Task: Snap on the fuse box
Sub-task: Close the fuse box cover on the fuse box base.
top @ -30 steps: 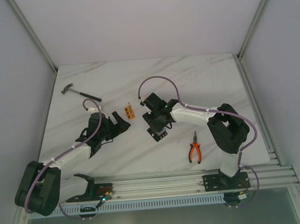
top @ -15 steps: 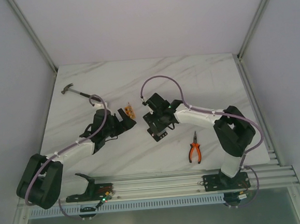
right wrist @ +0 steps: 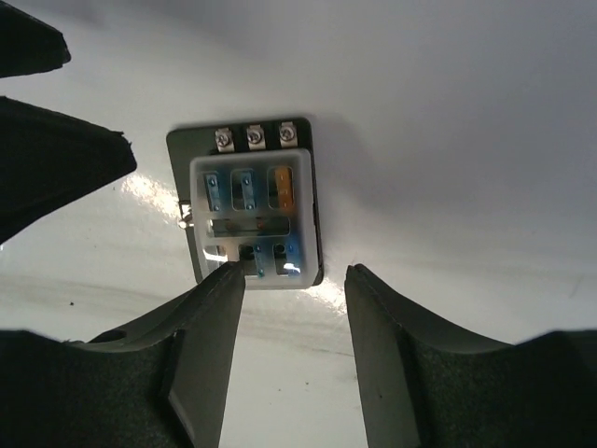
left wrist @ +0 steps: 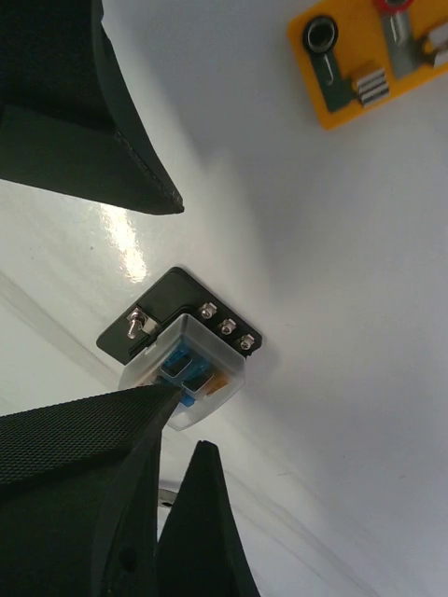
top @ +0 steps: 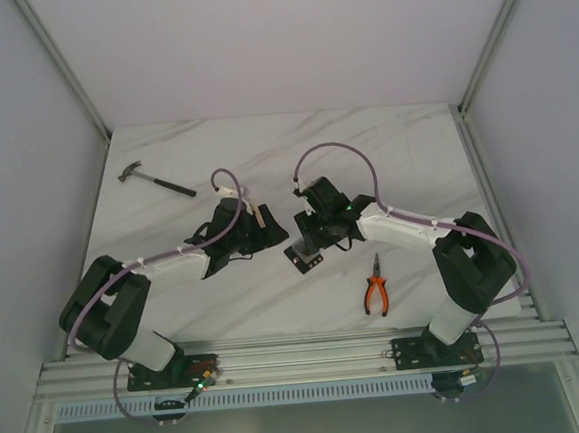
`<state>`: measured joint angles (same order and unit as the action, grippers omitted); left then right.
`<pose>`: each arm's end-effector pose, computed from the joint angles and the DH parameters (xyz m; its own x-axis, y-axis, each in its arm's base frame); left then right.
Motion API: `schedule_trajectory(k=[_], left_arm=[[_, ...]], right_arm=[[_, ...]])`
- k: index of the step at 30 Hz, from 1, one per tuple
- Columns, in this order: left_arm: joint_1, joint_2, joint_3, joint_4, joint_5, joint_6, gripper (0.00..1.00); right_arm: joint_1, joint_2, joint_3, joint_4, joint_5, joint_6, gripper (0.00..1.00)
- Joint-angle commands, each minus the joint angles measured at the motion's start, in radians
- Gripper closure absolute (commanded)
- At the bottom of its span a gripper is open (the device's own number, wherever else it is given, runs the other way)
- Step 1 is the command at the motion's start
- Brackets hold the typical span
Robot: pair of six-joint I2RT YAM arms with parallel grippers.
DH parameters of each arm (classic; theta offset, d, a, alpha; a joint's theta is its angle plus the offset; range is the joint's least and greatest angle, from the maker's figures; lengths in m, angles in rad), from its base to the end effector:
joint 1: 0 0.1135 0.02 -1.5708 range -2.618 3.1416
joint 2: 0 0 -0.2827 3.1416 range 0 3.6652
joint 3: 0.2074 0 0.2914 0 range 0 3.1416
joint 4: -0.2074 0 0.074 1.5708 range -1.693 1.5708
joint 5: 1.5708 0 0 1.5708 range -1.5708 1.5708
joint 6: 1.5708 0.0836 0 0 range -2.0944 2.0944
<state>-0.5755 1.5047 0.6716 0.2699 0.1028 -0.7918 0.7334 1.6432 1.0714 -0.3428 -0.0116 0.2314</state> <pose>0.3061 -0.2088 0.1410 -0.7517 -0.3561 -0.5551 0.1128 0.7599 -0.6402 0.3031 0.2744 0.1667 -0.7276 -0.3469 -0.5917 -0.5216 0.8401 0.1489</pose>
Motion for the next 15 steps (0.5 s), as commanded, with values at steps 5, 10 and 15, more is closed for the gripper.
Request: schedule_trajectory(k=[5,10,15], left_arm=[[-0.050,0.094,0.062,0.018,0.050,0.031,0.26],[-0.071,0.117,0.075,0.018,0.065,0.040,0.32],[-0.083,0.132,0.078,0.012,0.087,0.046,0.38]], right_arm=[[-0.009,0.006,-0.083,0.077,-0.099,0.031,0.52],[-0.009,0.004,-0.118,0.068,-0.112,0.018,0.53],[-0.009,0.014,-0.137,0.052,-0.129,0.010,0.55]])
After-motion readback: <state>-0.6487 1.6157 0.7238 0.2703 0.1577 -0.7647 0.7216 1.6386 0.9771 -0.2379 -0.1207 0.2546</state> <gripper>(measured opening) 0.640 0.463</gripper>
